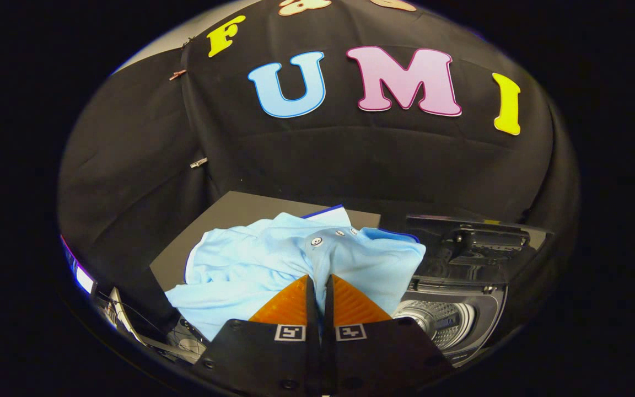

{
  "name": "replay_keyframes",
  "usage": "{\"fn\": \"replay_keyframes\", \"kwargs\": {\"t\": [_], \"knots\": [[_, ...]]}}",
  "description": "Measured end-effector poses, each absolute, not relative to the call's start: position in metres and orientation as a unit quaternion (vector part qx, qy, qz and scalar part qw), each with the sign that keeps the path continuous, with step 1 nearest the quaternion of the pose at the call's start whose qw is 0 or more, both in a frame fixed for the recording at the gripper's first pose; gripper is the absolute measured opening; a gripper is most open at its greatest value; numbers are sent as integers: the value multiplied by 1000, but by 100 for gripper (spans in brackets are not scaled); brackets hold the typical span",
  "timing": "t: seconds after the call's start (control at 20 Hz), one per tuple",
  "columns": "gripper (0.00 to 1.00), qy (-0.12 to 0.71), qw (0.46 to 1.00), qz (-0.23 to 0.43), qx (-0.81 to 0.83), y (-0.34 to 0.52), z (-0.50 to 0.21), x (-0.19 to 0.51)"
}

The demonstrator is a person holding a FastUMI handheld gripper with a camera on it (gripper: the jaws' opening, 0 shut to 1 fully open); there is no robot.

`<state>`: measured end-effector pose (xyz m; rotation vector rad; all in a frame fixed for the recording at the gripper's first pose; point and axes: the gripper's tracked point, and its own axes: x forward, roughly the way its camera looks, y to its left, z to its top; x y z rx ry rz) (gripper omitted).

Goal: Put the clothes into the washing machine and then close the washing machine lid.

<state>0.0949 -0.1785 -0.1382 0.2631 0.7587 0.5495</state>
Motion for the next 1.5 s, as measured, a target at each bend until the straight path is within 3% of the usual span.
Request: {"fn": "replay_keyframes", "kwargs": {"t": [0.8, 1.5], "knots": [[5, 375, 899, 175, 140, -353, -186, 118], [5, 390, 904, 126, 119, -380, -220, 137]]}}
